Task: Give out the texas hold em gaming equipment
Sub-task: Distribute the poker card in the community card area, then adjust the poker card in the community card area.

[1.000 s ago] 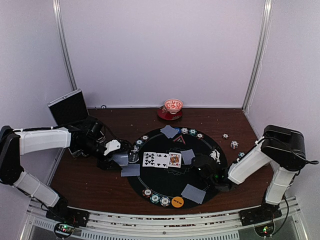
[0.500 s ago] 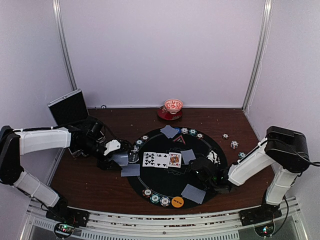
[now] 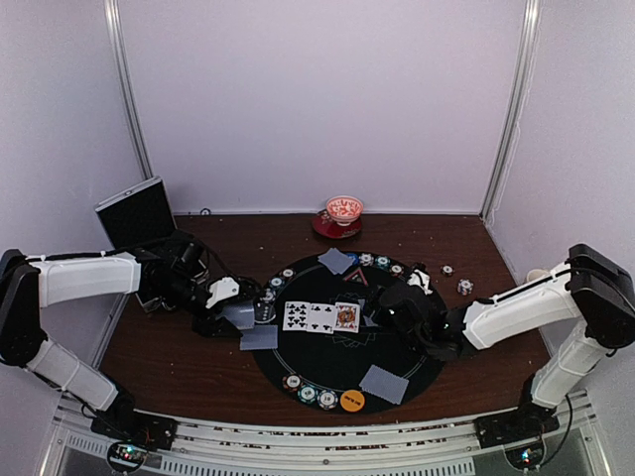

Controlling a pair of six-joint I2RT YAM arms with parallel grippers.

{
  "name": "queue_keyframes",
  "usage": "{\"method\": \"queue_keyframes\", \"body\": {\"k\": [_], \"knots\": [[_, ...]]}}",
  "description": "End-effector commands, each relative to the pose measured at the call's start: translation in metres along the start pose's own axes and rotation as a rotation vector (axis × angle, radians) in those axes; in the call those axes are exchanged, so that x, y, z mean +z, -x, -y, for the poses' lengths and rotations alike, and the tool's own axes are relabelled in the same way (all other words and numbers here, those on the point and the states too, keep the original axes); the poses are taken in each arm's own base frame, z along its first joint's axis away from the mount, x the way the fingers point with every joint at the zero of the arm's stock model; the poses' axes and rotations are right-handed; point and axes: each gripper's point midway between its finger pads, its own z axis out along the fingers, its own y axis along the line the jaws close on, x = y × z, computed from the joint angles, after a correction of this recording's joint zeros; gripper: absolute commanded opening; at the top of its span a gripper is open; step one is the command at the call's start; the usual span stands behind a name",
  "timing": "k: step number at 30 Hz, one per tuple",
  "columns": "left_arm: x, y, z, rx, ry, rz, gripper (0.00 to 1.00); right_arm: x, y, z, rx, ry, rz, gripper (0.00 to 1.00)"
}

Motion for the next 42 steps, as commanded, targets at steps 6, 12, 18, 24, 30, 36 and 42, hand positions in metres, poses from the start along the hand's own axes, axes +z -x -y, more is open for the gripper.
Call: {"method": "queue_keyframes", "body": {"k": [6,12,18,24,30,36,42], "knots": [[-0.003,0.008,0.002,0.026,-0.002,0.031,0.58,0.057,0.002,0.006,-0.25,-0.074,-0.157,1.0],[-0.001,0.007,0.002,0.025,-0.007,0.028,0.58,0.085,-0.017,0.013,-0.296,-0.075,-0.246,1.0],[-0.001,0.007,0.002,0.026,-0.007,0.027,0.58,0.09,-0.037,0.007,-0.315,-0.018,-0.316,1.0],[-0.002,0.007,0.002,0.026,-0.004,0.028,0.58,0.081,-0.045,-0.006,-0.32,0.036,-0.338,1.0],[-0.002,0.007,0.002,0.027,-0.004,0.029,0.58,0.072,-0.051,-0.02,-0.331,0.072,-0.342,1.0],[-0.001,0.007,0.003,0.027,-0.006,0.027,0.58,0.069,-0.053,-0.021,-0.331,0.067,-0.341,1.0],[-0.002,0.007,0.002,0.027,-0.005,0.029,0.58,0.062,-0.049,-0.019,-0.32,0.052,-0.329,1.0]]}}
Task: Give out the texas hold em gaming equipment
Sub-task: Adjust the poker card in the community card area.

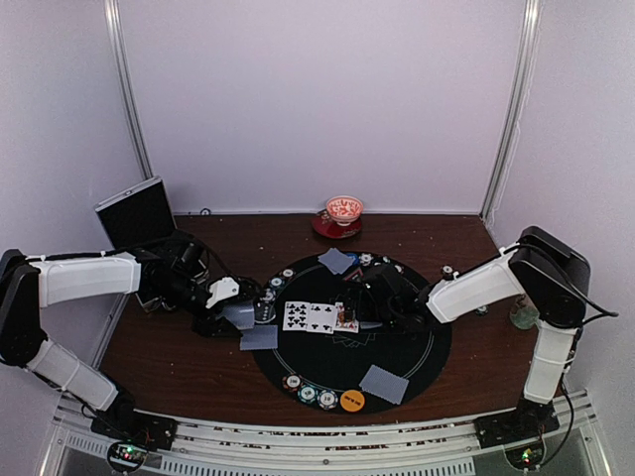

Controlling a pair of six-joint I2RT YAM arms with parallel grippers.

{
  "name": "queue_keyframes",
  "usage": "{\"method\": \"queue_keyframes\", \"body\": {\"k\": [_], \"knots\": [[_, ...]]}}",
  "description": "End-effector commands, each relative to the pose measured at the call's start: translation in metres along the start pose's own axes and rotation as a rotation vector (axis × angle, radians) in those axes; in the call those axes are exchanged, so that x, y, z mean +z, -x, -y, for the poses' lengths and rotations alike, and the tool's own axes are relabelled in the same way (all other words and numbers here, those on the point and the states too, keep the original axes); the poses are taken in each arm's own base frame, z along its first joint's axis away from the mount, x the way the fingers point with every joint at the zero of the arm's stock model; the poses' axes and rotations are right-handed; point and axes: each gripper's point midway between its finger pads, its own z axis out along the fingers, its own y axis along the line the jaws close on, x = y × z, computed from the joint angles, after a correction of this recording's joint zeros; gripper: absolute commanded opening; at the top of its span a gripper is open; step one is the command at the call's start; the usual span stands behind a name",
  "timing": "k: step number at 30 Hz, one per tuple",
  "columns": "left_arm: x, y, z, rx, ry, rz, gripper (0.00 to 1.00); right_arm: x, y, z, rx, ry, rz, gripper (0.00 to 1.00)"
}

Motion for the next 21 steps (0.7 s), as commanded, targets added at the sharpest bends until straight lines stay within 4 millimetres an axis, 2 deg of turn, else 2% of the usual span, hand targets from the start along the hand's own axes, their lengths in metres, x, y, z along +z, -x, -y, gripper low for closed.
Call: {"method": "queue_keyframes", "body": {"k": [1,5,9,12,16,21], "knots": [[-0.001,0.008,0.002,0.027,-0.005,0.029,0.58,-0.012,-0.009,-0.013,0.021,0.049,-0.041,1.0],[-0.002,0.008,0.002,0.026,-0.004,0.029,0.58,-0.022,-0.004,-0.015,0.024,0.051,-0.021,1.0],[-0.002,0.008,0.002,0.026,-0.004,0.029,0.58,-0.036,0.011,-0.011,0.035,0.03,0.029,1.0],[-0.002,0.008,0.002,0.025,-0.004,0.03,0.58,-0.053,0.025,-0.022,0.044,0.093,0.066,1.0],[0.0,0.006,0.002,0.023,-0.008,0.025,0.58,-0.08,0.029,-0.073,0.016,0.319,0.073,1.0],[-0.001,0.007,0.002,0.025,-0.008,0.029,0.58,-0.1,0.003,-0.147,-0.051,0.582,-0.008,1.0]]}}
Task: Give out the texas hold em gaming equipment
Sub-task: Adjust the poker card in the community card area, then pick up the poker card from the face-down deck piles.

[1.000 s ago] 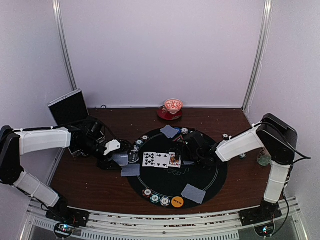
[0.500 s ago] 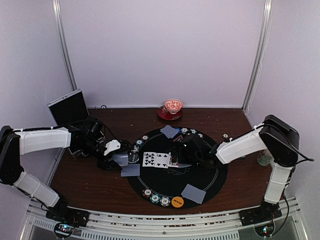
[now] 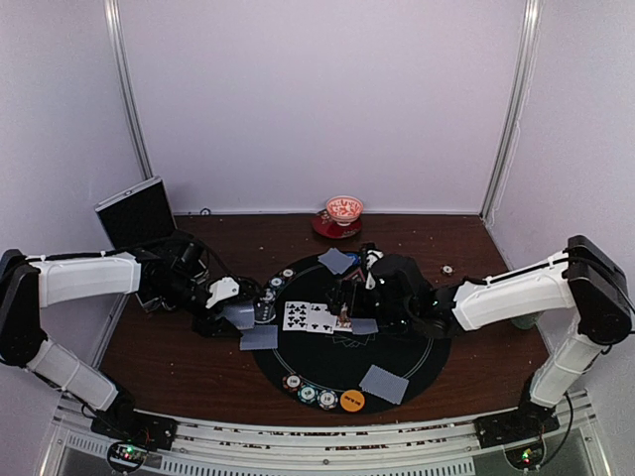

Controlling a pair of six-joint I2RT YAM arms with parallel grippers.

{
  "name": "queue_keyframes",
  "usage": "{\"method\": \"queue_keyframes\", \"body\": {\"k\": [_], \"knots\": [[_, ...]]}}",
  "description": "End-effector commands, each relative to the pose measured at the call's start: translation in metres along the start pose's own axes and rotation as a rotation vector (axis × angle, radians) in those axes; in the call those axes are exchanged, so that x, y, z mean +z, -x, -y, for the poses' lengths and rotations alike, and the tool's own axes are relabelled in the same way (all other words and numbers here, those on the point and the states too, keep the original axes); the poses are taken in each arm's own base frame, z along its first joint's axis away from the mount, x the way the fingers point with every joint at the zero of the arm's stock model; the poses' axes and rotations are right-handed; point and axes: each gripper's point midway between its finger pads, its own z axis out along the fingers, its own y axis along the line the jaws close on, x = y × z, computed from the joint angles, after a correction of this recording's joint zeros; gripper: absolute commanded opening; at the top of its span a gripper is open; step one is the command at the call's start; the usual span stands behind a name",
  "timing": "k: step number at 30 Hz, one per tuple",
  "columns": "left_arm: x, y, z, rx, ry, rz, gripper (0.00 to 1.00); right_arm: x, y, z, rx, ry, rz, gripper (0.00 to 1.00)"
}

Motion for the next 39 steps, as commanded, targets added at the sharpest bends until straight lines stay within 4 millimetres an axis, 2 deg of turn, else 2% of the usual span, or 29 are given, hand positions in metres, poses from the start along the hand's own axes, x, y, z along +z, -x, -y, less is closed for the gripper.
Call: {"method": "queue_keyframes", "body": {"k": [1,4,8,9,19,27,32,36,39], "knots": [[-0.002,0.008,0.003,0.027,-0.008,0.031,0.58,0.003,-0.023,-0.08,-0.051,0.286,-0.086,1.0],[-0.003,0.009,0.004,0.029,-0.008,0.037,0.58,0.014,-0.039,-0.108,-0.054,0.355,-0.132,1.0],[-0.003,0.009,0.005,0.032,-0.012,0.038,0.58,0.034,-0.054,-0.126,-0.044,0.388,-0.176,1.0],[-0.003,0.009,0.005,0.032,-0.013,0.039,0.58,0.037,-0.053,-0.132,-0.038,0.402,-0.173,1.0],[-0.002,0.009,0.006,0.034,-0.022,0.039,0.58,0.074,-0.057,-0.149,-0.003,0.41,-0.18,1.0],[-0.003,0.009,0.007,0.036,-0.021,0.041,0.58,0.103,-0.06,-0.149,-0.013,0.36,-0.187,0.97],[-0.003,0.009,0.007,0.037,-0.023,0.042,0.58,0.114,-0.066,-0.14,0.003,0.348,-0.204,0.9],[-0.003,0.009,0.007,0.037,-0.023,0.041,0.58,0.117,-0.064,-0.126,0.037,0.33,-0.192,0.77],[-0.003,0.009,0.007,0.038,-0.023,0.042,0.58,0.117,-0.06,-0.111,0.06,0.309,-0.183,0.61]]}}
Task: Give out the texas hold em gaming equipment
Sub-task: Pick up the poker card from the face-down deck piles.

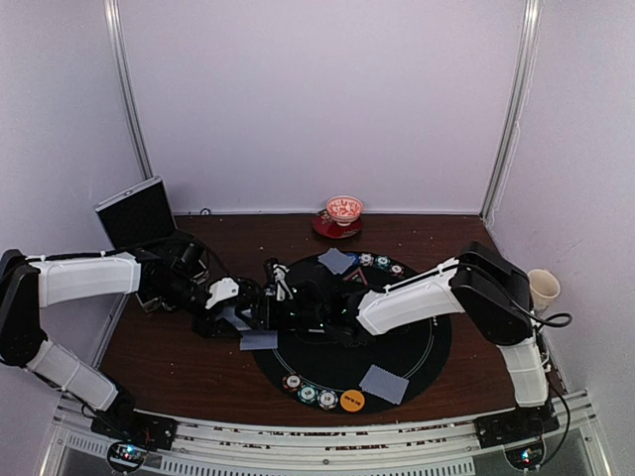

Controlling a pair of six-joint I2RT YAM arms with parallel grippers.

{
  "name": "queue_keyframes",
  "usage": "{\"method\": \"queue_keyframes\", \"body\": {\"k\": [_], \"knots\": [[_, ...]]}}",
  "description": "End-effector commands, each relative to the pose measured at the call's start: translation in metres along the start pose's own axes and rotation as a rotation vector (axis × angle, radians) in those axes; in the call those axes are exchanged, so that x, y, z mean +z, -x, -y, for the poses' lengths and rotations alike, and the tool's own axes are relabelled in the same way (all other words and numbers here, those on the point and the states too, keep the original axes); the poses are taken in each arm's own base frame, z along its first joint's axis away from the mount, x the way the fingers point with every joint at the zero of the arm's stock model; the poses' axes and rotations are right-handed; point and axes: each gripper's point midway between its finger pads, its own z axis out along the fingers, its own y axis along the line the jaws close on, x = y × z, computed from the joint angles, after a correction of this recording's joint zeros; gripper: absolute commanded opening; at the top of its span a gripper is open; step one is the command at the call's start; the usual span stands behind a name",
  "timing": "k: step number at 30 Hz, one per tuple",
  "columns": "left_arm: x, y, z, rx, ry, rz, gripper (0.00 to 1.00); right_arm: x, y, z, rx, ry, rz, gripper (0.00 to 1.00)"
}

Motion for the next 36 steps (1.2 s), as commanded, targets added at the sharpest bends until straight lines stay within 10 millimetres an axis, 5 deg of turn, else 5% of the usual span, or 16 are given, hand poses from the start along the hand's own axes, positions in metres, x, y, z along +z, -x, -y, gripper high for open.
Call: {"method": "queue_keyframes", "body": {"k": [1,6,16,22,28,36], "knots": [[-0.003,0.007,0.004,0.03,-0.009,0.033,0.58,-0.009,0.008,0.042,0.048,-0.087,0.029,0.56],[-0.002,0.006,0.004,0.026,-0.011,0.03,0.58,-0.021,0.011,0.048,0.039,-0.096,0.042,0.41],[0.0,0.005,0.002,0.024,-0.009,0.024,0.58,-0.052,0.015,0.02,0.045,0.032,0.07,0.0],[-0.001,0.005,0.002,0.022,-0.006,0.024,0.58,-0.067,0.018,-0.001,0.073,0.145,0.094,0.0],[-0.001,0.005,-0.003,0.019,0.024,0.021,0.58,-0.082,0.028,0.004,0.091,0.115,0.146,0.0],[-0.002,0.006,-0.006,0.017,0.039,0.02,0.61,-0.15,0.05,0.045,0.205,-0.03,0.368,0.0]]}}
